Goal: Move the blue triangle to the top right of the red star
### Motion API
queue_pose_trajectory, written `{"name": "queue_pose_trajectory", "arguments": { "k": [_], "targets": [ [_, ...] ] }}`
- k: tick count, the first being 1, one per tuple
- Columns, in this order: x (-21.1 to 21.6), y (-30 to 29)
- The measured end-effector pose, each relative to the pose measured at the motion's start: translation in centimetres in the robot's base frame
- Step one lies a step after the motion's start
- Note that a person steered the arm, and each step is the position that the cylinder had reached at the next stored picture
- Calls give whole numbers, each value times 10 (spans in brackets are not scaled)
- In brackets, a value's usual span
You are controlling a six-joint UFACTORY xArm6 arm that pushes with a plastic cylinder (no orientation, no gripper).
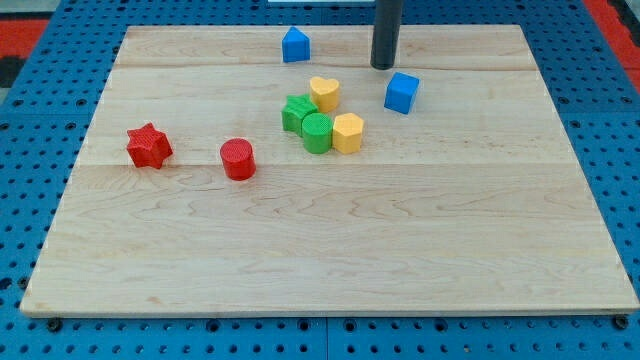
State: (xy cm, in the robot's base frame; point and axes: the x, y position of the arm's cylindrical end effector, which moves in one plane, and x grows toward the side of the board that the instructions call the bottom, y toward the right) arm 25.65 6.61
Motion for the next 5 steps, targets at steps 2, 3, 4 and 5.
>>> {"name": "queue_pose_trajectory", "arguments": {
  "k": [2, 3, 4, 5],
  "targets": [
    [-13, -81],
    [-30, -163],
    [-24, -84],
    [-41, -134]
  ]
}}
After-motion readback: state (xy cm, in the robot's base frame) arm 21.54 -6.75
